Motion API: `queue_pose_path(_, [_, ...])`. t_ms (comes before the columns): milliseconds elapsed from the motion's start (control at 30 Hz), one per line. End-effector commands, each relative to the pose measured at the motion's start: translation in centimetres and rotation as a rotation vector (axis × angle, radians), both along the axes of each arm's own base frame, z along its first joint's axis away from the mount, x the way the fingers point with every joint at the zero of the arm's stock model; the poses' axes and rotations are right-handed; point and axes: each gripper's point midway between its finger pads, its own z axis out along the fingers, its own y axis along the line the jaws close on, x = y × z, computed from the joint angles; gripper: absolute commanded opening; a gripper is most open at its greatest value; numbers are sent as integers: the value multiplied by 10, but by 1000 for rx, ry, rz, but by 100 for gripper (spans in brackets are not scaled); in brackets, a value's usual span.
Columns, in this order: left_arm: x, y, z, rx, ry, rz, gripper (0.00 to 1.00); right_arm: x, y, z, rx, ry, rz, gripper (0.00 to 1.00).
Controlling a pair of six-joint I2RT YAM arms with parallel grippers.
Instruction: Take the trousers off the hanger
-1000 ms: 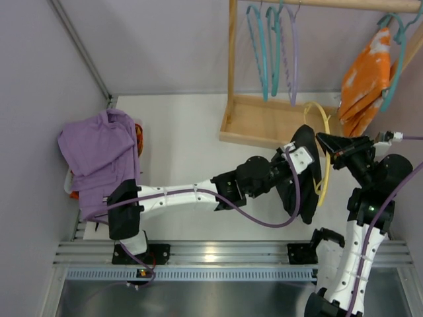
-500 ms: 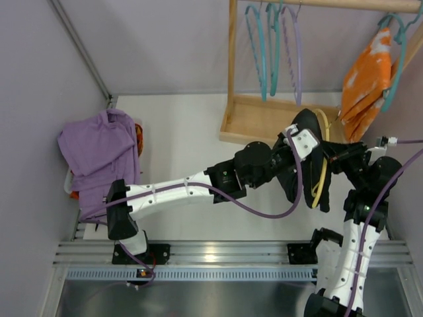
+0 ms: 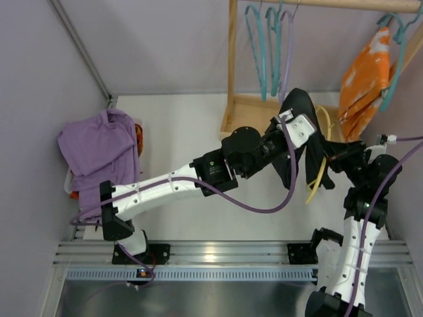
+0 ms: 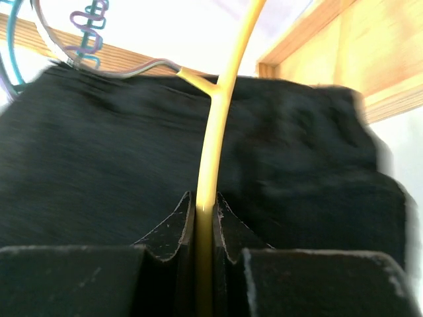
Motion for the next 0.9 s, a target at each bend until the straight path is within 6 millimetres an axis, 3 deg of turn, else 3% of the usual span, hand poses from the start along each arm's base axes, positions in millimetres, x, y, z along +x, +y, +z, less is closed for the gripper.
queue_pose_path(0, [-35,186,253,-736,-256,86,0,10,-22,-23,-147,32,-70,0])
queue_pose_path(100, [-25,204,260,-758,-257,124,0,11,-23,-20,-162,27,-69,0])
queue_pose_path(300, [-1,234,250,-769,-199,178,0,14,-25,-11,-190,6,-68,0])
queue_pose_path(333, [3,250,252,-785,-201,200,0,15,-26,-10,-194,5,-69,0])
queue_pose_path(400, [12,259,245,-790,-166,210,0,16,-26,-10,-197,7,-68,0])
queue_pose_path(433, [15,278,249,-804,-179,243,0,17,-27,-11,-198,9,-67,0])
queue_pose_path(500, [19,292,245,-816,-166,263,0,17,-27,-11,-203,9,-66,0])
queue_pose_path(567, [19,323,248,-833,-194,321,0,18,-28,-11,-205,8,-66,0])
queue_pose_path(633, [32,347,239,-828,-191,402,0,19,-28,-11,-204,8,-63,0])
queue_pose_path(700, [30,378,229,-863,-185,462,0,19,-28,-10,-204,7,-62,0])
queue_pose_path(733, [33,408,225,-864,-220,559,0,20,-28,-11,-204,8,-62,0])
queue_pose_path(767, [33,424,219,-864,-233,613,0,20,-28,-10,-206,3,-62,0])
queue_pose_path(833, [21,468,200,-867,-267,760,0,22,-28,-12,-203,9,-59,0])
queue_pose_path(867, [28,478,179,-832,-238,831,0,22,-28,-13,-200,12,-54,0])
